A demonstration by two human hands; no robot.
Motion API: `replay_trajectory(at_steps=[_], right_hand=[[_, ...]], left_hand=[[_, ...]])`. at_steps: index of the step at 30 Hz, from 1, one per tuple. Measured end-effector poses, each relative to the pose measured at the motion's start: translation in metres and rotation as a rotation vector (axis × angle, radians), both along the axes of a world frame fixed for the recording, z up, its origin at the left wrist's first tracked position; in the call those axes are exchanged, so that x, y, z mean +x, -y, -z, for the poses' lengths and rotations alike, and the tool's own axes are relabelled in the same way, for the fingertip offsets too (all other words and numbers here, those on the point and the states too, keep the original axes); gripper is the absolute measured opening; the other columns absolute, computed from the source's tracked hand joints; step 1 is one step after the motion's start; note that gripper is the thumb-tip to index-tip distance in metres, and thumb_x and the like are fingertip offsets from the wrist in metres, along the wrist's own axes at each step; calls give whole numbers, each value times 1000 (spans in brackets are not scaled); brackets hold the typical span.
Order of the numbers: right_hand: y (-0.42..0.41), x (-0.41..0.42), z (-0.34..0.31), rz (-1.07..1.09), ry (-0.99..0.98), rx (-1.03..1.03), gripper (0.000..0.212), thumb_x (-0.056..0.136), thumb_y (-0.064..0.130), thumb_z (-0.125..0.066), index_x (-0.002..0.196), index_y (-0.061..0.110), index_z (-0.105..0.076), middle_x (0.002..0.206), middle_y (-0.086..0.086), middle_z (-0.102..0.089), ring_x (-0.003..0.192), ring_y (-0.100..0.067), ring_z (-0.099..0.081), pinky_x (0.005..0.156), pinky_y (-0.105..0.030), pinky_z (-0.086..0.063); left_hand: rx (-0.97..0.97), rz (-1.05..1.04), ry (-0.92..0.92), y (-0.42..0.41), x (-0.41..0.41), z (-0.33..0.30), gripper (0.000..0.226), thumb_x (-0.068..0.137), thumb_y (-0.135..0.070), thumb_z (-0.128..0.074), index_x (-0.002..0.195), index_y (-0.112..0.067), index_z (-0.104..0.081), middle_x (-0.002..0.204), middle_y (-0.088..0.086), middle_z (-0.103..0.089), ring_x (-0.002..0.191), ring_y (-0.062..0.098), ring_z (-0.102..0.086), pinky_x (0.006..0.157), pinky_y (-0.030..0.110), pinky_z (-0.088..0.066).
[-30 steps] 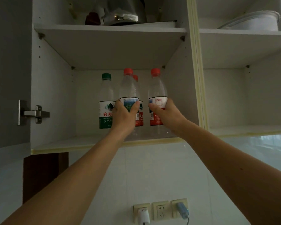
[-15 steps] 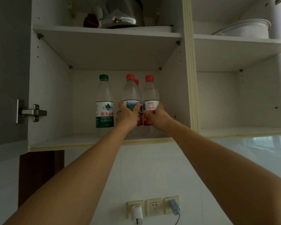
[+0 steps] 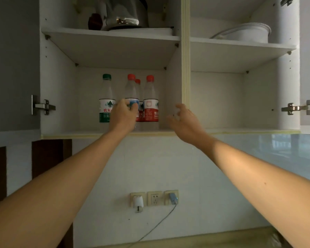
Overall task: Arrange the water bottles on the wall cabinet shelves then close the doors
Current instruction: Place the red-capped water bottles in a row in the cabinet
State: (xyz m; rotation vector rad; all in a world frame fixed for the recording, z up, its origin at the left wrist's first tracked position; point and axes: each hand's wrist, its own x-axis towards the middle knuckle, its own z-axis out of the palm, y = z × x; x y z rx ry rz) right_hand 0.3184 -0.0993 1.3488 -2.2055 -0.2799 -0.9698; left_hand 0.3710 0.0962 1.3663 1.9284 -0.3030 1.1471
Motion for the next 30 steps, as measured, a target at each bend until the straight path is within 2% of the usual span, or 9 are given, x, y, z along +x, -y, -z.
replay_trajectory(at_steps=[3, 8, 13, 15, 17, 20, 23, 27, 30], right_hand=[[18, -33, 32, -43, -3, 61, 53, 102, 35, -50, 150, 20, -36, 143, -9, -52, 128, -27, -52, 101, -37, -44], [44, -75, 105, -34, -83, 88, 45, 102, 34, -53, 143, 15, -49, 131, -11, -60, 116, -26, -60, 89, -26, -42], [74, -129, 157, 22, -186, 94, 25, 100, 31, -53, 102, 12, -70, 96, -1, -66, 92, -22, -60, 73, -26, -40], [87, -152, 175, 83, -203, 88, 33, 100, 31, -53, 86, 4, -66, 74, -5, -62, 78, -28, -54, 64, -25, -40], [98, -174, 194, 143, -240, 104, 39, 101, 32, -53, 82, 0, -66, 72, -12, -66, 76, -31, -59, 70, -32, -45], [108, -203, 230, 197, -312, 145, 47, 102, 34, -50, 75, -2, -63, 57, -1, -56, 57, -21, -53, 58, -30, -41], [105, -226, 283, 244, -376, 181, 54, 105, 35, -47, 61, 3, -46, 54, -4, -42, 49, -16, -38, 54, -33, -29], [90, -259, 372, 261, -504, 276, 55, 107, 36, -41, 56, 16, -35, 51, 0, -34, 40, -8, -30, 43, -22, -24], [90, -289, 441, 228, -643, 240, 51, 109, 35, -37, 61, 19, -36, 55, 1, -38, 42, -8, -34, 43, -20, -26]], left_hand=[[37, 33, 159, 15, -33, 17, 28, 102, -33, -53, 107, -9, -67, 103, 3, -67, 89, 15, -60, 72, 27, -49], [115, 144, 115, 48, -84, 62, 21, 99, -34, -59, 88, -16, -63, 80, -7, -61, 70, 1, -53, 60, 17, -36], [140, 250, -36, 73, -127, 117, 22, 98, -37, -60, 88, -18, -63, 79, -12, -62, 70, 0, -53, 60, 10, -39], [165, 313, -139, 82, -138, 140, 31, 99, -38, -59, 84, -11, -65, 77, -4, -67, 64, 3, -55, 59, 16, -42], [185, 366, -256, 91, -151, 167, 41, 99, -40, -58, 77, -7, -66, 70, 0, -69, 54, 0, -54, 54, 15, -39], [218, 433, -391, 101, -173, 216, 49, 100, -41, -55, 63, -9, -58, 59, 0, -62, 44, 2, -49, 47, 16, -36], [301, 505, -470, 110, -194, 277, 53, 103, -39, -52, 59, -11, -53, 56, 2, -56, 49, 12, -45, 52, 27, -36], [337, 590, -635, 114, -225, 373, 53, 104, -40, -50, 57, -16, -47, 51, -4, -46, 41, 5, -35, 45, 16, -31], [326, 617, -775, 114, -248, 446, 54, 104, -42, -49, 58, -15, -42, 50, -1, -35, 43, 12, -28, 44, 21, -24]])
